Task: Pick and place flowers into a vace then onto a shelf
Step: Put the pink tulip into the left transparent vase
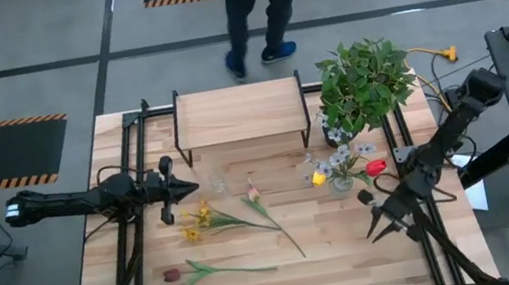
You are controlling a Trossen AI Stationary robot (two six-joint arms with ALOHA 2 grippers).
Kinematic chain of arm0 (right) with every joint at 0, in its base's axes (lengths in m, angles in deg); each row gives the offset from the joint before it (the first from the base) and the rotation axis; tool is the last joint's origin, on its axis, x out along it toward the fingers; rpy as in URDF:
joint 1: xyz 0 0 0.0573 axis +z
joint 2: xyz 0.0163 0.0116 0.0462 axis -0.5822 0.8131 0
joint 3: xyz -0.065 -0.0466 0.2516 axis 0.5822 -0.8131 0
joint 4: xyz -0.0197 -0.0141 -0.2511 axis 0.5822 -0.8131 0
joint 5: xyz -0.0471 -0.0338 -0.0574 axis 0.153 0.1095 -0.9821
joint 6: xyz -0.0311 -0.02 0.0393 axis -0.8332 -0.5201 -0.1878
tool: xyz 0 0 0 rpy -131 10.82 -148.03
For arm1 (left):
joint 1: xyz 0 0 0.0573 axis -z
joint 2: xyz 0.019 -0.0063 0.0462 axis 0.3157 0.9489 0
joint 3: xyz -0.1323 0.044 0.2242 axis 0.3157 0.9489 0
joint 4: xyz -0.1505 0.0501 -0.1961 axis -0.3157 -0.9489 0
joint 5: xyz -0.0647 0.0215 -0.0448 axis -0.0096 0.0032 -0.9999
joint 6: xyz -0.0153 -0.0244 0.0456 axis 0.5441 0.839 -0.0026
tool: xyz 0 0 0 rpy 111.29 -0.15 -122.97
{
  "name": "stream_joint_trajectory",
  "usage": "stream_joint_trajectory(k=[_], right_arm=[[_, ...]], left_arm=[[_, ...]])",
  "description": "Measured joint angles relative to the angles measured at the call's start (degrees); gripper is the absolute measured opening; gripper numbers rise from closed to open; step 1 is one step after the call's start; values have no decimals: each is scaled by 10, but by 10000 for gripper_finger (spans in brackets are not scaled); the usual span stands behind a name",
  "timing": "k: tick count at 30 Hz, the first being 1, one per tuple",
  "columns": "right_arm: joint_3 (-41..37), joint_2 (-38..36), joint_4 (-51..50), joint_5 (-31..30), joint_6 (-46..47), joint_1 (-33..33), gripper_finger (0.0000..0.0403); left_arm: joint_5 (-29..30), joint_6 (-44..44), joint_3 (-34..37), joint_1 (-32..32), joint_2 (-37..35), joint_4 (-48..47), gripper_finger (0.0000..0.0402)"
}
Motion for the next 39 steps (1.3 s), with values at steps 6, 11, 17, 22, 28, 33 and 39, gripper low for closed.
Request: stream_joint_trajectory(k=[6, 11, 17, 22, 28, 33, 39], right_arm=[[-20, -86, -56, 23, -14, -43, 67], [-19, -153, -95, -25, -77, -54, 64], [-19, -238, -168, -84, -110, -56, 52], [-19, -312, -228, -201, -142, -56, 43], [-19, -400, -309, -211, -140, -56, 43], [-19, -454, -316, -170, -157, -56, 43], [-18, -469, -319, -163, -163, -56, 43]], left_arm=[[0, 0, 0, 0, 0, 4, 0], [0, 0, 0, 0, 0, 3, 0], [0, -20, 0, 0, 0, 3, 0], [0, -32, 0, 0, 0, 3, 0], [0, -32, 0, 0, 0, 3, 0], [0, -32, 0, 0, 0, 2, 0], [0, -32, 0, 0, 0, 3, 0]])
